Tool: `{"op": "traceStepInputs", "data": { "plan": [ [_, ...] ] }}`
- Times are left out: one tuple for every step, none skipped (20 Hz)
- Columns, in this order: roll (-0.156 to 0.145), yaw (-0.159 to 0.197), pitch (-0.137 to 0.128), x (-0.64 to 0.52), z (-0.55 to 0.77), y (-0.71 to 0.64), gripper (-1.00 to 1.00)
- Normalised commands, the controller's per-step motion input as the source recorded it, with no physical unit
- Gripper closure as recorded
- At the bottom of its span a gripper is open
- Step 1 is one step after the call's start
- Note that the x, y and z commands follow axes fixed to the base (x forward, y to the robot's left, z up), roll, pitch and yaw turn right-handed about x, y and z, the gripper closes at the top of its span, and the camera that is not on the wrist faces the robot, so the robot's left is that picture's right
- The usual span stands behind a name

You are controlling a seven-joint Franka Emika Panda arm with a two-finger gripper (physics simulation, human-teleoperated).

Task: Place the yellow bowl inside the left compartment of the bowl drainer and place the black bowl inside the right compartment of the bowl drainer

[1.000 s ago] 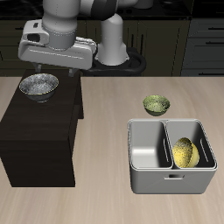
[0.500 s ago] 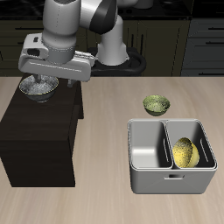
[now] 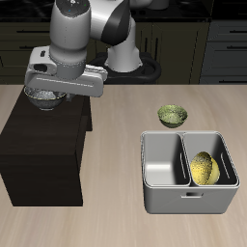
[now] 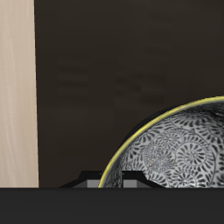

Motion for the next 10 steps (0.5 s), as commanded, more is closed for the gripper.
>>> {"op": "traceStepInputs", "data": {
  "plan": [
    [0.0, -0.001, 0.014, -0.01, -0.04, 0.07, 1.0],
    [0.017, 0.018, -0.004, -0.05, 0.04, 0.12, 1.0],
    [-0.001, -0.025, 0.002, -0.04, 0.13, 0.01, 1.0],
    [0.034, 0.002, -0.041, -0.05, 0.21, 0.14, 1.0],
    [0.017, 0.009, -0.015, 0.01, 0.08, 0.07, 1.0],
    [-0.005, 0.002, -0.005, 0.02, 0.1, 0.08, 1.0],
    [0.015, 0.035, -0.042, -0.04, 0.42, 0.29, 1.0],
    [0.024, 0.006, -0.054, -0.12, 0.31, 0.18, 1.0],
    [0.023, 0.008, -0.024, -0.08, 0.16, 0.08, 1.0],
    [0.037, 0.02, -0.085, -0.09, 0.52, 0.32, 1.0]
  ]
}}
